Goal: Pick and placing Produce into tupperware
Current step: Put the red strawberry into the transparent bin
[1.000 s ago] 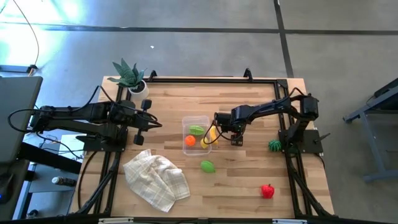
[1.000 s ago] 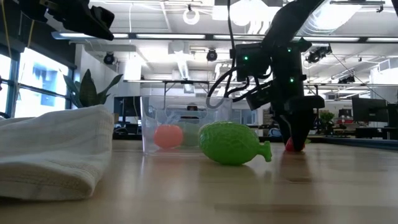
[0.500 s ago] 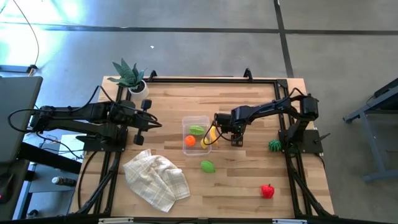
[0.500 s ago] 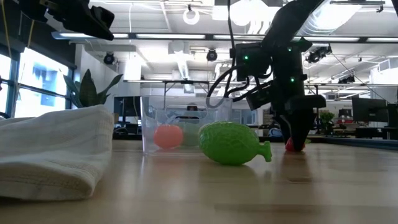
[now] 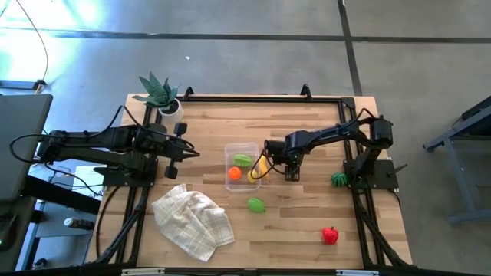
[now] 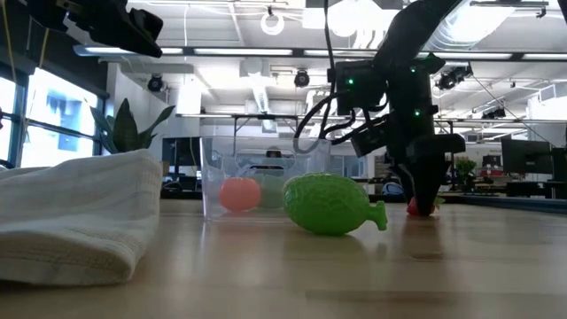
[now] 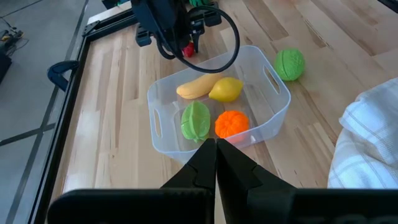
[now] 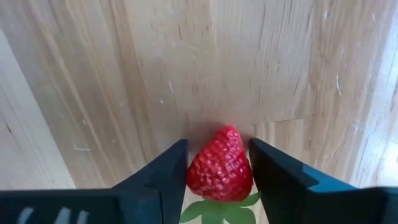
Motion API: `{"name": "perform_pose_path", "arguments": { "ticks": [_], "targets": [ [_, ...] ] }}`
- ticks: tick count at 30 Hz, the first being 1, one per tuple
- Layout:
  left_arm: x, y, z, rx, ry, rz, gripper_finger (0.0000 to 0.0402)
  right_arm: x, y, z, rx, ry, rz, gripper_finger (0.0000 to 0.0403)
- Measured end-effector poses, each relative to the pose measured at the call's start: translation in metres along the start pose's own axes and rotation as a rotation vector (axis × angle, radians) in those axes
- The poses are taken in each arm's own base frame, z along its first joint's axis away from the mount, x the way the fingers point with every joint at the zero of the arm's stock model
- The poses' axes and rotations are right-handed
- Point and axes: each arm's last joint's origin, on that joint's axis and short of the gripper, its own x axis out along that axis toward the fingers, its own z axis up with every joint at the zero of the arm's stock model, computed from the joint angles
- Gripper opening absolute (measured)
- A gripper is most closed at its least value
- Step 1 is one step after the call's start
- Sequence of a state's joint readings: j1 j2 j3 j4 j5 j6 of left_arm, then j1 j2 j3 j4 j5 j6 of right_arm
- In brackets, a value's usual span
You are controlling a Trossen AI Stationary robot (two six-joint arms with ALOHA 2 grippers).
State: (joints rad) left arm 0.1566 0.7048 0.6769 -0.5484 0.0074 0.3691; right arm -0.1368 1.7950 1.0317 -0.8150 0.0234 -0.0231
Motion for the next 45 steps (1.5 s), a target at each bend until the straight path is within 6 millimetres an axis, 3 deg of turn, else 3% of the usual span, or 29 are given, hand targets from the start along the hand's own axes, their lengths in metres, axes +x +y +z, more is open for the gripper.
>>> {"name": "perform_pose_path", "arguments": {
  "ticks": [16, 26, 37, 45],
  "targets": [
    [0.000, 0.000, 0.000, -0.001, 0.000, 0.000, 0.0003, -0.001, 0.000, 0.000, 0.024, 0.008, 0.005, 0.0149],
    [0.000, 0.000, 0.000, 0.000, 0.000, 0.000, 0.0003, -0.023, -0.001, 0.014, 0.026, -0.020, -0.003, 0.0149],
    [0.000, 0.000, 0.000, 0.000, 0.000, 0.000, 0.0003, -0.066, -0.003, 0.030, 0.025, -0.041, -0.004, 0.0149],
    [0.000, 0.000, 0.000, 0.000, 0.000, 0.000, 0.0003, -0.125, -0.004, 0.056, -0.001, -0.244, -0.008, 0.0149]
  ]
}}
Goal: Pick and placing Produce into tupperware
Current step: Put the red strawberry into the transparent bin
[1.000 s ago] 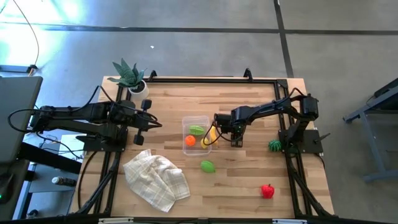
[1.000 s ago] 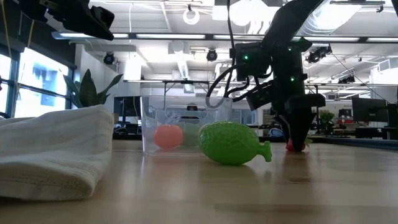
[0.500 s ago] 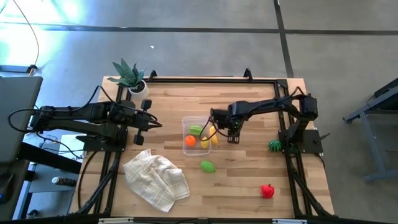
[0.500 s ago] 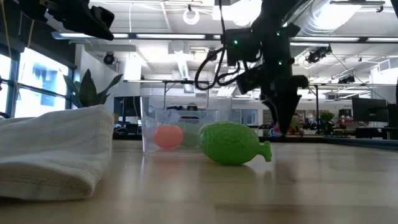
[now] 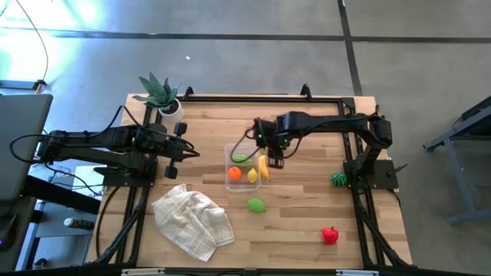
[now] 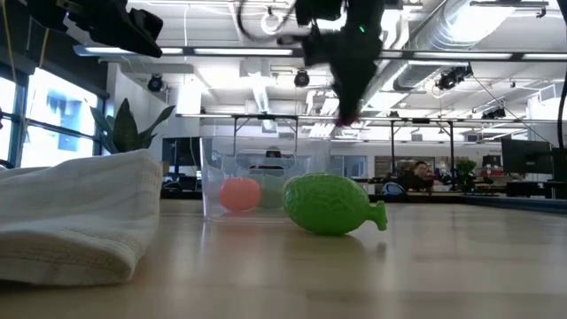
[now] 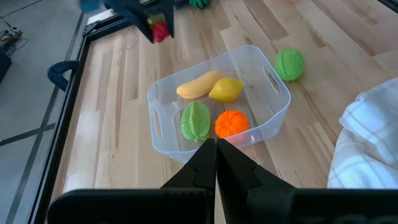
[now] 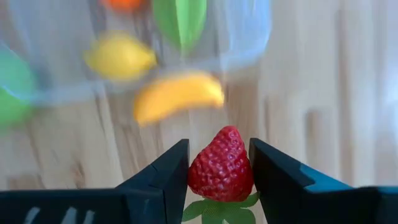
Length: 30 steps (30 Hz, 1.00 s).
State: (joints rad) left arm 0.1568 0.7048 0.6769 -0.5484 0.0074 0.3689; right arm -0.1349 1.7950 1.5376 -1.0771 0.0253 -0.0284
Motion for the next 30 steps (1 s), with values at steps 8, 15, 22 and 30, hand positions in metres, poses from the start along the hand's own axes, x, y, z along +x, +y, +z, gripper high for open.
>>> {"name": "perform_pose_path", "arguments": {
  "ticks": [8, 15, 22, 30],
  "targets": [
    [0.000, 0.000, 0.000, 0.000, 0.000, 0.000, 0.0003, -0.036, 0.000, 0.035, -0.022, -0.316, 0.102, 0.0149],
    [0.000, 0.000, 0.000, 0.000, 0.000, 0.000, 0.0003, 0.007, 0.002, 0.049, -0.027, -0.280, 0.145, 0.0149],
    [0.000, 0.000, 0.000, 0.000, 0.000, 0.000, 0.0003, 0.055, 0.004, 0.059, -0.045, -0.203, 0.148, 0.0149],
    [0.000, 0.000, 0.000, 0.000, 0.000, 0.000, 0.0003, 0.075, -0.001, 0.058, -0.056, -0.151, 0.099, 0.0149]
  ]
}}
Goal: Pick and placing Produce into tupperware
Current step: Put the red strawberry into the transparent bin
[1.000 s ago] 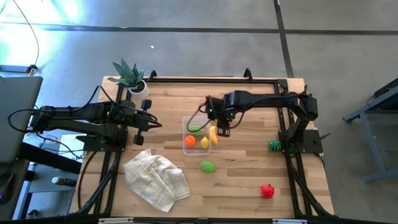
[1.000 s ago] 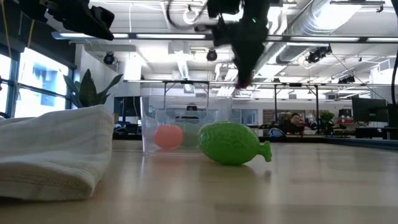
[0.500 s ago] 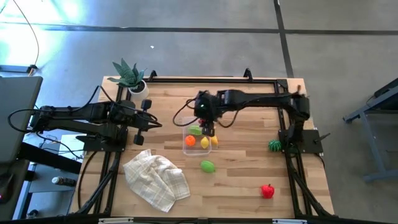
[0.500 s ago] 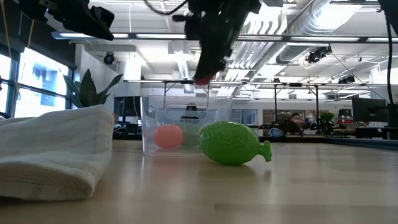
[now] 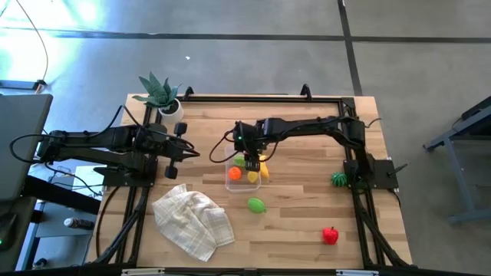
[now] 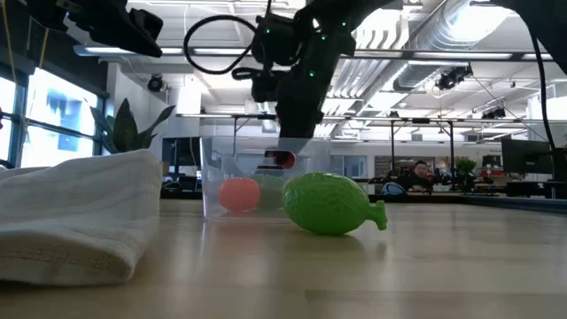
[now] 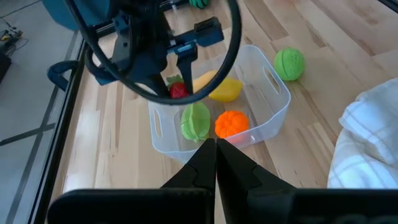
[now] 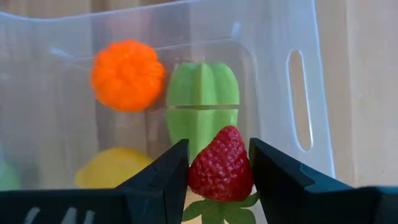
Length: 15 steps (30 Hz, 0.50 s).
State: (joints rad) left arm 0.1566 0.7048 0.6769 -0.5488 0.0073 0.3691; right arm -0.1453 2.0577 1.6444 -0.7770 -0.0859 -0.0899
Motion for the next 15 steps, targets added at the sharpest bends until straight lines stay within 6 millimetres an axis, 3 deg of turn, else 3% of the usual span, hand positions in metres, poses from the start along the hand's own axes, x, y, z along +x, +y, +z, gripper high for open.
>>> {"name": "perform_pose_path", "arguments": {
  "ticks": [15],
  "targets": [
    [0.000, 0.000, 0.000, -0.001, 0.000, 0.001, 0.0003, 0.029, -0.007, -0.006, 0.028, 0.070, -0.021, 0.0149]
  ]
}}
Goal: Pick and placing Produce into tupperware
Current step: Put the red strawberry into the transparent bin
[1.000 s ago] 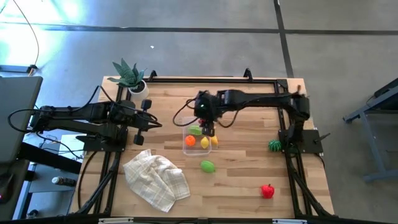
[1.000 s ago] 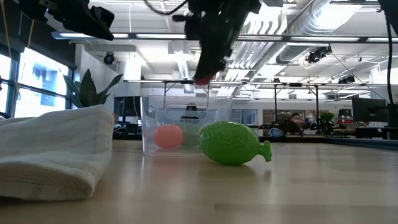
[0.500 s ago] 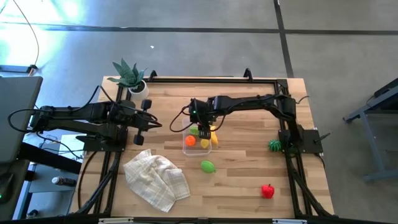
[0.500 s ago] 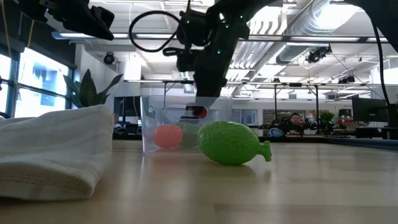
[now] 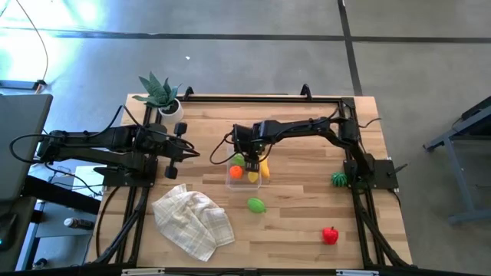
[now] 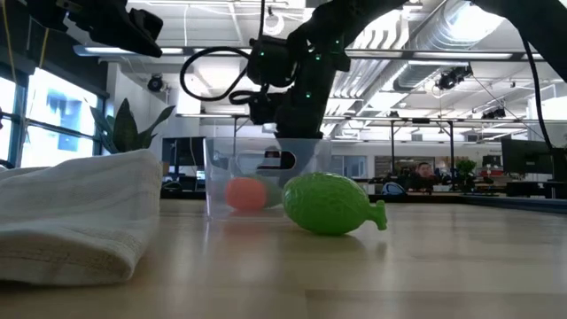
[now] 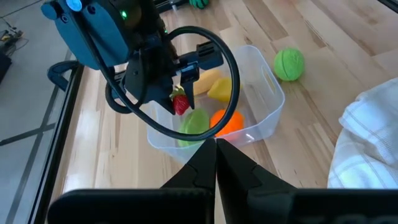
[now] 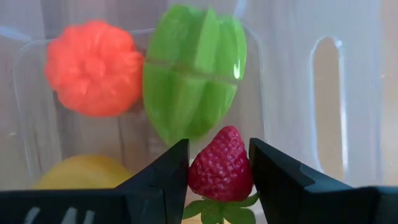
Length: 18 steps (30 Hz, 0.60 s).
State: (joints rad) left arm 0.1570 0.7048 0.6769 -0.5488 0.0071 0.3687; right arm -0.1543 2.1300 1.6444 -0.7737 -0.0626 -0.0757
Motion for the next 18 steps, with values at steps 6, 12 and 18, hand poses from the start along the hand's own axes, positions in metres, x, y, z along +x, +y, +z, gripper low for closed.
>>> {"name": "perform_pose_path", "arguments": {
  "ticks": [6, 12, 18],
  "targets": [
    [0.0000, 0.0000, 0.0000, 0.000, 0.000, -0.001, 0.0003, 0.0013, -0.0014, -0.0004, 0.015, 0.004, -0.002, 0.0149],
    [0.0000, 0.0000, 0.0000, 0.000, 0.000, 0.000, 0.0003, 0.0013, -0.0014, -0.0005, 0.009, 0.006, -0.003, 0.0149],
    [0.0000, -0.0001, 0.0000, 0.001, 0.000, -0.001, 0.0003, 0.0013, -0.0014, -0.0006, 0.008, 0.007, -0.003, 0.0168]
  ]
}}
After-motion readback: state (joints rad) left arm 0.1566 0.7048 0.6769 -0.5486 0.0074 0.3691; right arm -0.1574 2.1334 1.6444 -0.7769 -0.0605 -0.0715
